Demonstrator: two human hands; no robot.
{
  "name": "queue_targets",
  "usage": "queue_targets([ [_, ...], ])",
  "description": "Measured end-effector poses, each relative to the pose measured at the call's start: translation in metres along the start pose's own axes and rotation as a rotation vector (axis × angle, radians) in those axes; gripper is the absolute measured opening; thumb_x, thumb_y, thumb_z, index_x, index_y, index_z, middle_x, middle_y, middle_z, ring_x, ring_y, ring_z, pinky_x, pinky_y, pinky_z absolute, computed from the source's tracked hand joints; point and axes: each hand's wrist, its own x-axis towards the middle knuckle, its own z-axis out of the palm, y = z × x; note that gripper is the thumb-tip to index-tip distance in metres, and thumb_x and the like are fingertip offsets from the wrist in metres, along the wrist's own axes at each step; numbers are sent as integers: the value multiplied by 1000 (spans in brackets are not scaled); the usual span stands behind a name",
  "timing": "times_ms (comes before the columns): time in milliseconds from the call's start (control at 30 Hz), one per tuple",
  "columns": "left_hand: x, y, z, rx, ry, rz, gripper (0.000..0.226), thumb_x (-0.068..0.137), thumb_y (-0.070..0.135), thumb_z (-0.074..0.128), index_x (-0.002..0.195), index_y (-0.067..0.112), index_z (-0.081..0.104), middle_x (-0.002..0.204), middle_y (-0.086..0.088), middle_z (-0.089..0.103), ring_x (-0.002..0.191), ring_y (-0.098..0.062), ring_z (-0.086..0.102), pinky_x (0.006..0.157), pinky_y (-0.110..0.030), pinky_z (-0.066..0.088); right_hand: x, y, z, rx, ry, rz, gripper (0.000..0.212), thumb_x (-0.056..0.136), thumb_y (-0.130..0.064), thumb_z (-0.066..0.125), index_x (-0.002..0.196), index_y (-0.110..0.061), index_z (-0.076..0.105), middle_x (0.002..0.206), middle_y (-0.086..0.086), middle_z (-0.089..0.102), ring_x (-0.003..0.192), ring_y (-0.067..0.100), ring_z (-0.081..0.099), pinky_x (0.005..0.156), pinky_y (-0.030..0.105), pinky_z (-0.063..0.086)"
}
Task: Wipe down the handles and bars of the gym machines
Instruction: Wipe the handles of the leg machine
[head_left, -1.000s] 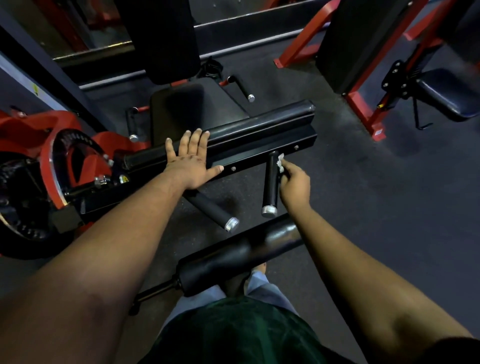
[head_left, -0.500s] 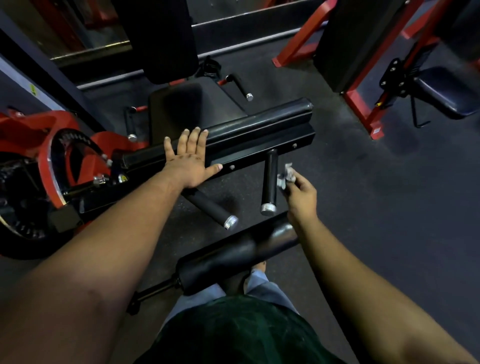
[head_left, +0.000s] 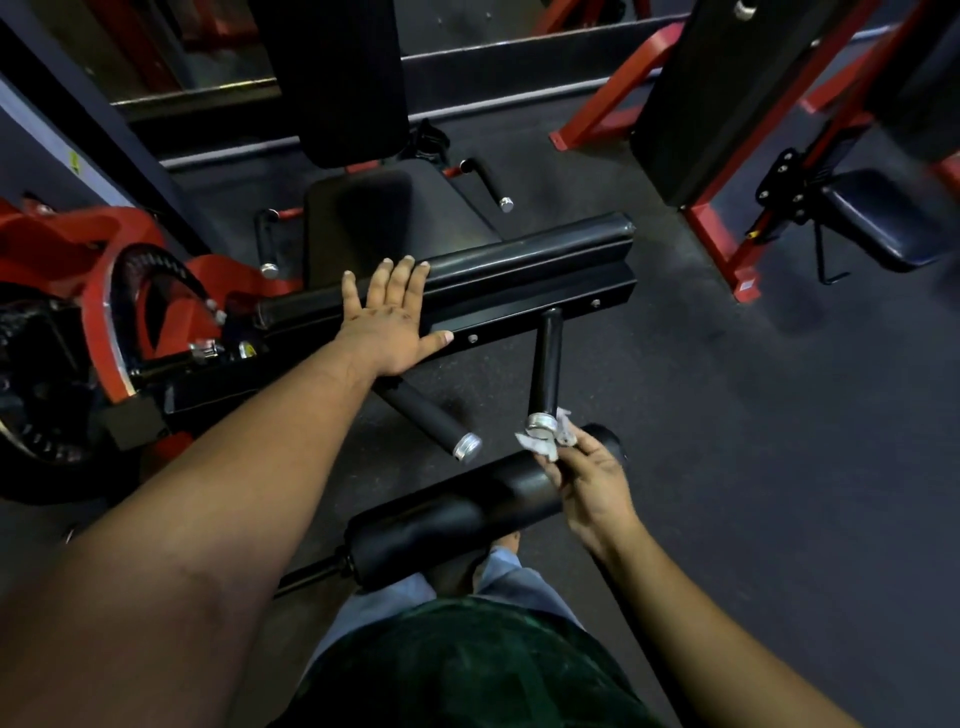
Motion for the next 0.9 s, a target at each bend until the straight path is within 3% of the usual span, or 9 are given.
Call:
queue_targets([
  [100, -4, -3, 2, -2, 64, 36, 98, 96, 75, 33, 160, 25, -22, 170, 1, -24, 156, -23, -20, 120, -63, -14, 32, -40, -3, -685, 147, -480, 30, 93, 3, 61, 113, -14, 76, 112, 1, 75, 104, 8, 69, 94, 30, 55],
  [200, -10, -8, 4, -10, 165, 87, 92, 99, 70, 35, 163, 24, -13, 172, 0, -14, 158, -22, -13, 124, -62, -7, 77, -88, 27, -1141, 70, -822, 37, 91, 2, 58, 122, -13, 73, 124, 2, 71, 116, 14, 64, 104, 26, 48],
  [300, -23, -17, 9, -2, 233, 123, 87, 102, 63, 38, 164, 23, -8, 173, -2, -10, 158, -22, -11, 124, -60, -8, 107, -107, 55, -1623, -127, -799, 37, 90, -3, 56, 120, -19, 72, 129, 5, 65, 118, 27, 62, 95, 38, 53],
  [367, -34, -27, 17, 23, 288, 109, 85, 102, 62, 37, 164, 23, -5, 173, -2, -8, 158, -22, -12, 123, -60, -9, 104, -103, 56, -1833, -176, -754, 38, 89, -3, 58, 119, -21, 72, 126, 5, 64, 112, 31, 64, 87, 40, 56],
  [567, -82, -83, 47, 12, 435, -2, 77, 104, 55, 39, 165, 20, 8, 173, -4, 4, 159, -24, -3, 122, -63, -8, 14, -84, 42, -1825, -328, -822, 43, 86, -14, 75, 125, -29, 68, 135, -4, 63, 112, 21, 66, 86, 33, 53],
  [667, -91, -101, 54, -1, 432, -51, 78, 104, 55, 40, 165, 19, 10, 173, -5, 4, 159, -25, -1, 122, -64, -6, -4, -87, 43, -1830, -267, -820, 36, 90, -9, 69, 124, -22, 70, 128, 0, 65, 103, 24, 69, 83, 37, 57],
  [767, -103, -120, 60, -13, 369, -100, 80, 104, 57, 38, 165, 20, 2, 173, -2, -6, 159, -24, -7, 122, -64, -4, -3, -74, 98, -1729, -324, -981, 34, 92, -3, 62, 121, -18, 71, 126, 5, 67, 103, 29, 69, 80, 39, 57],
  [900, -108, -122, 64, -55, 349, -105, 83, 105, 53, 41, 164, 22, -7, 172, 1, -16, 159, -23, -8, 125, -62, 3, 15, -39, 186, -1691, -557, -1039, 30, 93, -12, 62, 118, -24, 72, 124, 0, 67, 107, 22, 66, 82, 31, 50],
])
